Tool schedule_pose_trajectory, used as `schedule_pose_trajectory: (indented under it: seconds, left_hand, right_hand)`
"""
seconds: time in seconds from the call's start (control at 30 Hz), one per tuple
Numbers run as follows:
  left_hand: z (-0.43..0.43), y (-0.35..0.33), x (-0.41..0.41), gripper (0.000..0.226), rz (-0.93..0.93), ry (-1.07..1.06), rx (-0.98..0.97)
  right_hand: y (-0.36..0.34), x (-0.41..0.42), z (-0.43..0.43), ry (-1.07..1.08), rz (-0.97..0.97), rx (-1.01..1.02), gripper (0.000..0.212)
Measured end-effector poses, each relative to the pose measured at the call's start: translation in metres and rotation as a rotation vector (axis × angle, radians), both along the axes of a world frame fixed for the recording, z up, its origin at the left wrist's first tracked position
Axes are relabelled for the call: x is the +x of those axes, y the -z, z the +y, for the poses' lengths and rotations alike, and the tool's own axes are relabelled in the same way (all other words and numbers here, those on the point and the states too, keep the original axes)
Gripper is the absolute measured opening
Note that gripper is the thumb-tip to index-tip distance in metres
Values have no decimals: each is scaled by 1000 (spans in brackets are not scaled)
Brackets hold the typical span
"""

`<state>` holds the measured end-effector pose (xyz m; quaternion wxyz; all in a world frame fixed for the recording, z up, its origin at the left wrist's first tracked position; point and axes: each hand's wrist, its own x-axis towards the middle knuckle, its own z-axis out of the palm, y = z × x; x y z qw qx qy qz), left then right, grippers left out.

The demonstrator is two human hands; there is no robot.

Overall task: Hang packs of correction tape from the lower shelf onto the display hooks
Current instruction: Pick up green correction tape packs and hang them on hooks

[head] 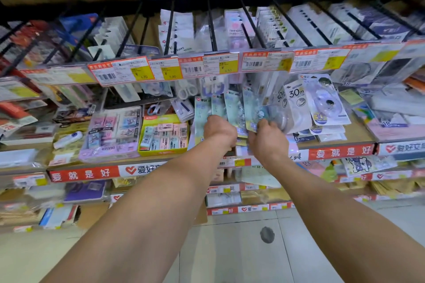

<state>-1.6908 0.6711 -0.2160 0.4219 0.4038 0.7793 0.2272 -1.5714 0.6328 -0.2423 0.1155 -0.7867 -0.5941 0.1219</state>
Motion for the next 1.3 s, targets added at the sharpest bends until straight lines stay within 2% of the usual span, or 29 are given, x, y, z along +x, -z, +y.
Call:
schedule_pose_trajectory:
  seconds: [0.03, 0.1, 0.23, 0.4, 0.53, 0.73, 0.87, 1.0, 1.17, 1.23, 1.3]
  left_hand:
    - [3, 6, 0, 28, -30, -24, -10]
    - [-1, 1, 1, 20, -85, -64, -17]
    - [-9, -9, 5, 14, -167, -93, 17]
    - [-15, -16, 5, 14, -189, -76, 63]
    - [-18, -23, 2, 28, -215, -70, 70]
    - [-24, -37, -10, 28, -243, -85, 78]
    - [-29, -40, -20, 28, -315, -131, 86]
    - [-46, -31, -35, 18, -468, -229, 43]
    - [-69, -27, -47, 31, -599, -292, -21]
    - [-76, -28, -48, 34, -629, -306, -38]
    - [-84, -30, -49, 35, -663, -335, -51]
  right_hand:
    - [0, 1, -1, -22, -26, 14, 30]
    - [-1, 5, -2, -63, -68, 32, 25]
    - [-3, 9, 1, -149, -152, 17, 23]
    - [-3, 10, 4, -205, -205, 57, 19]
    - [-1, 8, 2, -171, -128, 119, 15]
    - [-2, -9, -9, -162, 34, 376, 8]
    - [-2, -20, -25, -139, 68, 434, 13]
    - [4, -27, -48, -275, 53, 581, 15]
    - [17, -33, -70, -425, 104, 598, 9]
    - [16, -37, -76, -451, 115, 576, 17]
    - [11, -40, -83, -467, 118, 589, 15]
